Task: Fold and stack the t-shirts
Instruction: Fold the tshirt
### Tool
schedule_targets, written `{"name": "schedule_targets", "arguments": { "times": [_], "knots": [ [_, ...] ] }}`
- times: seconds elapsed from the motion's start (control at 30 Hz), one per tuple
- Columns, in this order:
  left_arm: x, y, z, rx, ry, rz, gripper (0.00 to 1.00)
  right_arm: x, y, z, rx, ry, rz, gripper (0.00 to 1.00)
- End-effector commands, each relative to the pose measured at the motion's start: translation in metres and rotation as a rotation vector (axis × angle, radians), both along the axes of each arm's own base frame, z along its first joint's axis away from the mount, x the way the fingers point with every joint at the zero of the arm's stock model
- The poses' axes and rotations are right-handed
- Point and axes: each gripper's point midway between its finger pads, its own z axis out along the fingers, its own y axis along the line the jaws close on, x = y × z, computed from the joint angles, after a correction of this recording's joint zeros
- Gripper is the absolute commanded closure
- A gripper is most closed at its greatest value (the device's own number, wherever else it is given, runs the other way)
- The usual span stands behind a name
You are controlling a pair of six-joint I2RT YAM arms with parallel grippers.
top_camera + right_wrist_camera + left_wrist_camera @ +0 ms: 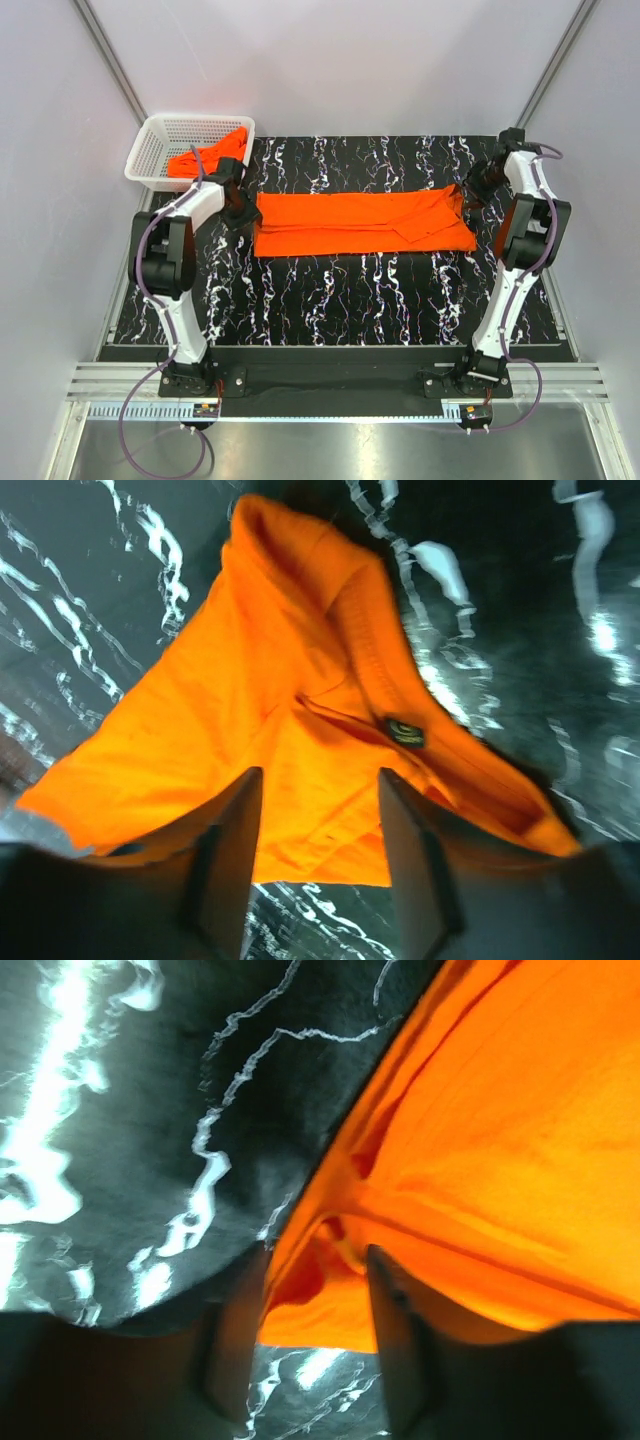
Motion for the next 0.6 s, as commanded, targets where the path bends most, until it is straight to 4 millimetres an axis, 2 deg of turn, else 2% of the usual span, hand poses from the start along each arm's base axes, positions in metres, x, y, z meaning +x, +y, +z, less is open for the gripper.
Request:
{"name": "schedule_targets", "arguments": {
  "times": [0.0,0.03,0.07,0.1,0.13,0.17,0.2,0.23,0.27,0.3,0.33,0.37,0.4,0.43,0.47,0.53,0.57],
  "knots": [
    [0.011,0.028,0.062,0.129,-0.176,-0.005,0.47,-0.008,-0.021,0.033,-0.146,0.009,-0.001,0.41],
    [0.008,0.033,0.079,0.152,-0.219,-0.004,0.46,-0.011,-0.021,0.039,-0.156,0.003,-0.001,0.39],
    [0.001,0.035,0.082,0.167,-0.225,-0.025,0.46,-0.018,-0.016,0.039,-0.155,0.013,0.005,0.38],
    [-0.002,0.035,0.086,0.168,-0.237,-0.03,0.46,-0.021,-0.011,0.054,-0.161,-0.017,0.014,0.37],
    [-0.006,0.033,0.095,0.159,-0.261,-0.043,0.48,-0.02,0.003,0.058,-0.171,-0.036,0.048,0.36],
    [-0.011,0.027,0.091,0.144,-0.255,-0.061,0.52,-0.028,0.018,0.054,-0.168,-0.027,0.079,0.36],
    [-0.013,0.022,0.091,0.122,-0.255,-0.075,0.54,-0.031,0.031,0.066,-0.17,-0.059,0.105,0.36],
    [-0.014,0.009,0.09,0.066,-0.259,-0.105,0.56,-0.031,0.065,0.068,-0.157,-0.083,0.176,0.36],
    [-0.019,-0.002,0.084,0.029,-0.246,-0.128,0.62,-0.041,0.082,0.067,-0.144,-0.084,0.208,0.36],
    [-0.022,-0.012,0.082,-0.003,-0.245,-0.152,0.64,-0.044,0.093,0.067,-0.132,-0.092,0.229,0.37],
    [-0.021,-0.026,0.081,-0.053,-0.257,-0.186,0.66,-0.046,0.119,0.066,-0.116,-0.112,0.275,0.4],
    [-0.025,-0.041,0.074,-0.069,-0.241,-0.223,0.68,-0.056,0.142,0.062,-0.105,-0.108,0.322,0.42],
    [-0.026,-0.05,0.072,-0.081,-0.239,-0.245,0.7,-0.061,0.155,0.06,-0.093,-0.11,0.345,0.46],
    [-0.028,-0.061,0.069,-0.1,-0.233,-0.285,0.71,-0.062,0.166,0.058,-0.072,-0.12,0.357,0.54],
    [-0.029,-0.074,0.068,-0.107,-0.227,-0.323,0.72,-0.071,0.182,0.05,-0.065,-0.1,0.392,0.58],
    [-0.031,-0.087,0.053,-0.119,-0.188,-0.37,0.73,-0.076,0.196,0.041,-0.052,-0.088,0.422,0.64],
    [-0.029,-0.095,0.052,-0.128,-0.187,-0.389,0.74,-0.081,0.205,0.032,-0.054,-0.067,0.446,0.72]
  ]
}}
